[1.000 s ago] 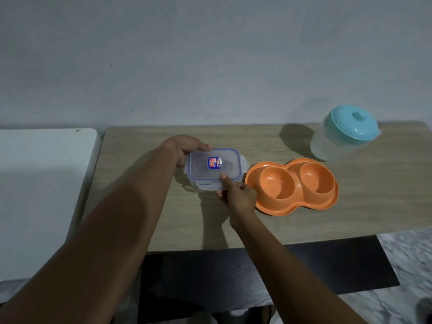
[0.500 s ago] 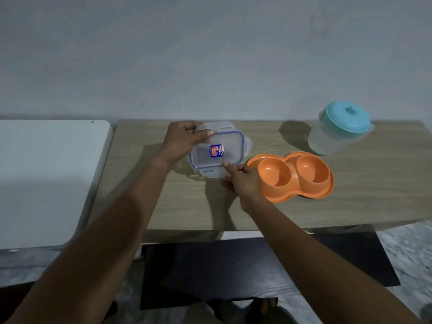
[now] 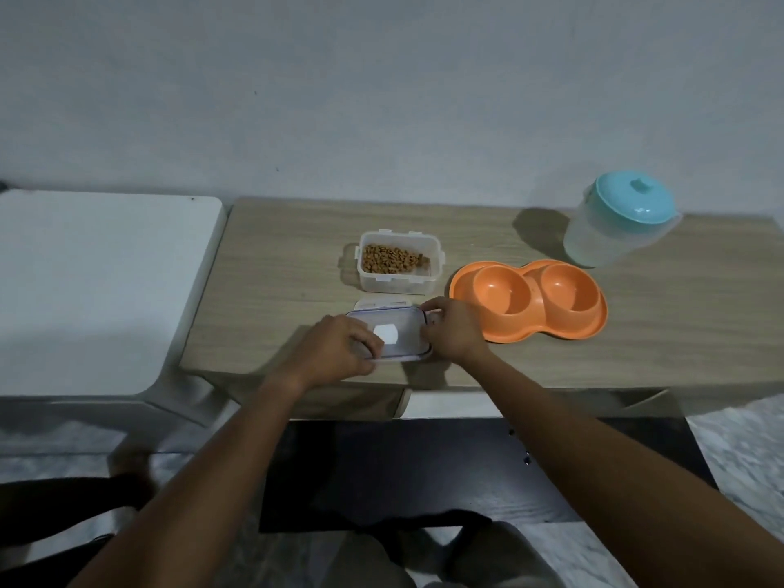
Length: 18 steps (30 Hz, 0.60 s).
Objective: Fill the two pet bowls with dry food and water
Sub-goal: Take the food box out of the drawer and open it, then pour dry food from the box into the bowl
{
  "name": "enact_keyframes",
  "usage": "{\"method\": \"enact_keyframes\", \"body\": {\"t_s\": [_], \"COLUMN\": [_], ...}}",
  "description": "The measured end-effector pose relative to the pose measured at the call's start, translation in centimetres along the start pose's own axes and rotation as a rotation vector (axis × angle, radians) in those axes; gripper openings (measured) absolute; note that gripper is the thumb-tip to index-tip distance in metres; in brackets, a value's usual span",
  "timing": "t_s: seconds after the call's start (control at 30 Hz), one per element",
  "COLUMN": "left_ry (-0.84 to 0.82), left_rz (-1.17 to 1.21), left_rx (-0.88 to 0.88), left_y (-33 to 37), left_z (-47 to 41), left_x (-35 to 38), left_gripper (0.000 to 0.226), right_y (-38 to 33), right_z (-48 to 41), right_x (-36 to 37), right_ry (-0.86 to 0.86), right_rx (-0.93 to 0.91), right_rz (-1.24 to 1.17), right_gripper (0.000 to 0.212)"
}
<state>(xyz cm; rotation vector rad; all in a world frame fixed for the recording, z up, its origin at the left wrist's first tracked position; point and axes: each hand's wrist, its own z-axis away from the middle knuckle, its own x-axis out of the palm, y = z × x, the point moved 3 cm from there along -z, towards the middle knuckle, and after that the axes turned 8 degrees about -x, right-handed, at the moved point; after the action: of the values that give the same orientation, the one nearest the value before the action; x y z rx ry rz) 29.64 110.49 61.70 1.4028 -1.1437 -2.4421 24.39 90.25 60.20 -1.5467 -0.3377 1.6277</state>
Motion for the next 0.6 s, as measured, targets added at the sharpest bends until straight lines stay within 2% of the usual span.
{"method": "enact_keyframes", "body": {"t_s": [0.07, 0.17, 0.23, 0.3, 0.37, 0.43, 0.5, 0.6], "left_ry": [-0.019, 0.016, 0.183, 0.402, 0.510, 0.486, 0.412, 0.397], "left_rz": [-0.118, -0.021, 0.103, 0.202, 0.275, 0.359, 0.470, 0.561], "left_rx": [0.002, -0.076, -0.112, -0.155, -0.231, -0.338, -0.417, -0.478], "left_y": [0.0, 0.1, 0.4, 0.8, 1.3, 1.5, 1.7, 1.4], "left_z": [-0.1, -0.9, -1.9, -3.3, -4.8, -6.5, -8.1, -9.0], "left_x": [0.7, 0.3, -0.7, -1.7, -2.4, -2.6, -2.3, -1.8], "left_gripper": [0.026, 0.037, 0.037, 0.035, 0.039, 0.041, 0.028, 0.015], "right_y": [0.2, 0.2, -0.2, -0.6, -1.2, -1.8, -1.8, -1.5], "right_z": [0.0, 0.1, 0.0, -0.4, -1.4, -3.0, -4.9, -6.6], "right_x": [0.6, 0.8, 0.1, -1.1, -2.2, -2.9, -3.0, -2.7], "right_ry": [0.006, 0.040, 0.120, 0.244, 0.332, 0.329, 0.254, 0.154], "right_rx": [-0.070, -0.125, -0.144, -0.118, -0.070, -0.021, 0.026, 0.113], "right_rz": [0.169, 0.298, 0.292, 0.181, 0.066, 0.015, 0.010, -0.030], "right_gripper": [0.044, 0.040, 0.037, 0.035, 0.037, 0.035, 0.030, 0.030]}}
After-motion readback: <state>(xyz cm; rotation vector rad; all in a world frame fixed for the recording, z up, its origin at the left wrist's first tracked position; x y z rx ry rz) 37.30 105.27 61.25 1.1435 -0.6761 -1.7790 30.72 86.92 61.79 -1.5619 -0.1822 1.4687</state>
